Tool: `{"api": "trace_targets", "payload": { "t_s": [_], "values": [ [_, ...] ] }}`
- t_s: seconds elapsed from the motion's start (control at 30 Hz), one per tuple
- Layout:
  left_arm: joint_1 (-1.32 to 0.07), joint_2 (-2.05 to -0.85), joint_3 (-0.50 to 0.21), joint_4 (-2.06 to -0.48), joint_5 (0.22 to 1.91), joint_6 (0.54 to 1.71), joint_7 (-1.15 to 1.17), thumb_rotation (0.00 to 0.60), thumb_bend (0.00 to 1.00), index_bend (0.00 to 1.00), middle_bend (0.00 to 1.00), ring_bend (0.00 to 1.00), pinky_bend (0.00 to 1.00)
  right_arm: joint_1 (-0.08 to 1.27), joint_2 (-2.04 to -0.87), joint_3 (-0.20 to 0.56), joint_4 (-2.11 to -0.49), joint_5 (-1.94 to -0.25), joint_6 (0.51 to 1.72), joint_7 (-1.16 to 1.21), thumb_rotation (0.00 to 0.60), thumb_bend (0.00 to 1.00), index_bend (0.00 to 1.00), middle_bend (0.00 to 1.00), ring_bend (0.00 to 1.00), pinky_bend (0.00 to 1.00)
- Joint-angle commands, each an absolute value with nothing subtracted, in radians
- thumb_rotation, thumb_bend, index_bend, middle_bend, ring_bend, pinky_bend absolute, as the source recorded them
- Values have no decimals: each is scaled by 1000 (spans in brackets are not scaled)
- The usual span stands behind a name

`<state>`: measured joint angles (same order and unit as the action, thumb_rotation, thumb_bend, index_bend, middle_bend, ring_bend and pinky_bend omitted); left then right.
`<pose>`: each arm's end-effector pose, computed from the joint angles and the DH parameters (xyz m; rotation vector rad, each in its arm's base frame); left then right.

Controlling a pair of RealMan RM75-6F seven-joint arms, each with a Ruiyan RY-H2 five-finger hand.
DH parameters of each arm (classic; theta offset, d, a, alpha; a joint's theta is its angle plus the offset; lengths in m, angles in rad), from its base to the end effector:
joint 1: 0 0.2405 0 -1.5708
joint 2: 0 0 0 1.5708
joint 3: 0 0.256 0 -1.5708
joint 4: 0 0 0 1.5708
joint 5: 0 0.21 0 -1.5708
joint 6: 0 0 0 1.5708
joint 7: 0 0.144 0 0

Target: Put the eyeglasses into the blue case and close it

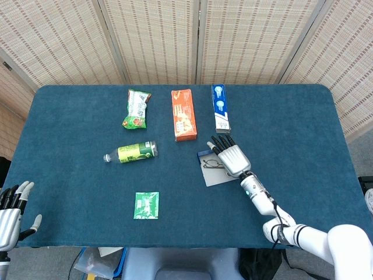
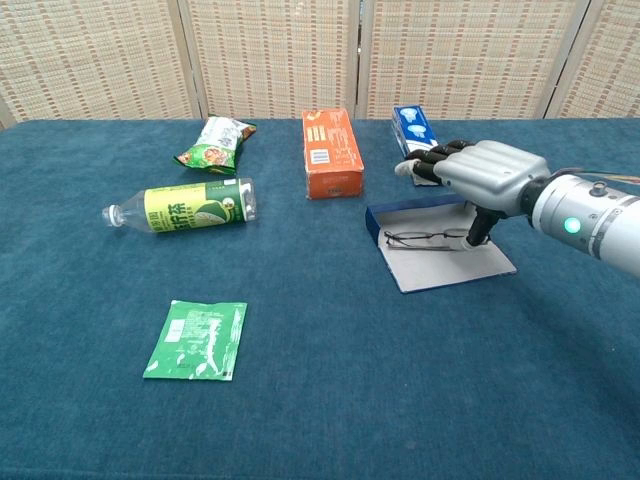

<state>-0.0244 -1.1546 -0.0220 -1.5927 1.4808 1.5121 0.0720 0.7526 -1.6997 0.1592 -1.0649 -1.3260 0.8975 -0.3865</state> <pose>-0.3250 0.1559 0.1502 -1.3537 -0.9068 -0.8069 -0.1856 -0.3756 -0.0408 1.9595 -0.5638 0.7193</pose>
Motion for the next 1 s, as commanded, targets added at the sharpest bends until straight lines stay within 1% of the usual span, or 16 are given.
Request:
{"api": "trace_targets", "payload": {
  "t_s": [0.03, 0.1, 0.2, 0.37, 0.67, 1.0],
  "values": [
    [-24, -1155, -22, -1593, 1479, 1512, 71, 600, 358, 0, 0, 0, 0, 735, -1669, 153, -1105, -1330, 924, -386, 600, 161, 4, 0, 0, 0],
    [-25, -1156, -21, -1593, 1479, 1509, 72, 600, 357, 0, 0, 0, 0, 731, -1660, 151, -1116, -1321, 924, -395, 600, 143, 0, 0, 0, 0],
    [-29, -1155, -18, -1598, 1482, 1501, 77, 600, 358, 0, 0, 0, 0, 740, -1664, 156, -1111, -1290, 890, -416, 600, 119, 0, 0, 0, 0],
    [-25, -1151, -19, -1599, 1481, 1507, 72, 600, 357, 0, 0, 0, 0, 767, -1697, 170, -1067, -1250, 851, -442, 600, 117, 0, 0, 0, 0],
    [-16, -1155, -16, -1582, 1469, 1507, 62, 600, 357, 0, 0, 0, 0, 834, -1786, 210, -935, -1202, 794, -438, 600, 117, 0, 0, 0, 0],
    [-7, -1154, -15, -1567, 1462, 1511, 47, 600, 357, 0, 0, 0, 0, 900, -1856, 239, -803, -1191, 766, -409, 600, 117, 0, 0, 0, 0]
  ]
}}
